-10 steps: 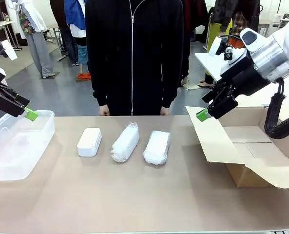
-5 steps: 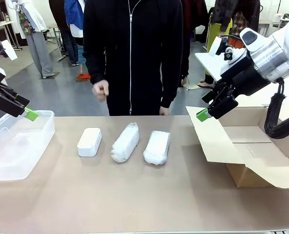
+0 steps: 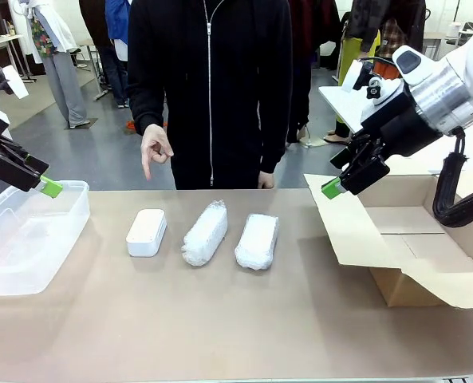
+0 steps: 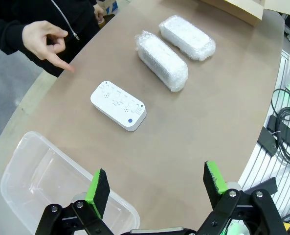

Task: Separate and place wrapped and unwrapped clocks.
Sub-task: Pick up the Digital clock indicated by the person.

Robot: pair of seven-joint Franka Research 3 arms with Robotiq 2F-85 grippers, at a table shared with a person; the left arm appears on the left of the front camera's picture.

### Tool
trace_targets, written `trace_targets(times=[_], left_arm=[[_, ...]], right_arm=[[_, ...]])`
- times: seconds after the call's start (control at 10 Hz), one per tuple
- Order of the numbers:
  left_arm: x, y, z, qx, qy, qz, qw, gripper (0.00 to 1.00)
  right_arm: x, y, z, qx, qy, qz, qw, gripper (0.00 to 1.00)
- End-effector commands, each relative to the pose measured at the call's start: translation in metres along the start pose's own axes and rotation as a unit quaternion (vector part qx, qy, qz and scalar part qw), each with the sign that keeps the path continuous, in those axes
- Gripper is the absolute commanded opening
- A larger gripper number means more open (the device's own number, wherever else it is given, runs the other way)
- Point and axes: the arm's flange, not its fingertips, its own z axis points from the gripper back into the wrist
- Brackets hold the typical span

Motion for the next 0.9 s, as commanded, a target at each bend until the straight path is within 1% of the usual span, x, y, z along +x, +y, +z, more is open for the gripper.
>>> trace_targets(times=[0.0, 0.8], left_arm=[[0.0002, -0.0002, 0.0004, -0.005, -0.004, 0.002, 1.0, 1.0], [0.0002, -0.0002, 0.0004, -0.005, -0.004, 0.002, 1.0, 1.0]], right_arm=[[-0.0008, -0.0006, -0.0021, 0.009, -0.004, -0.001, 1.0, 1.0], [-0.0008, -0.0006, -0.0021, 0.009, -0.004, -0.001, 1.0, 1.0]])
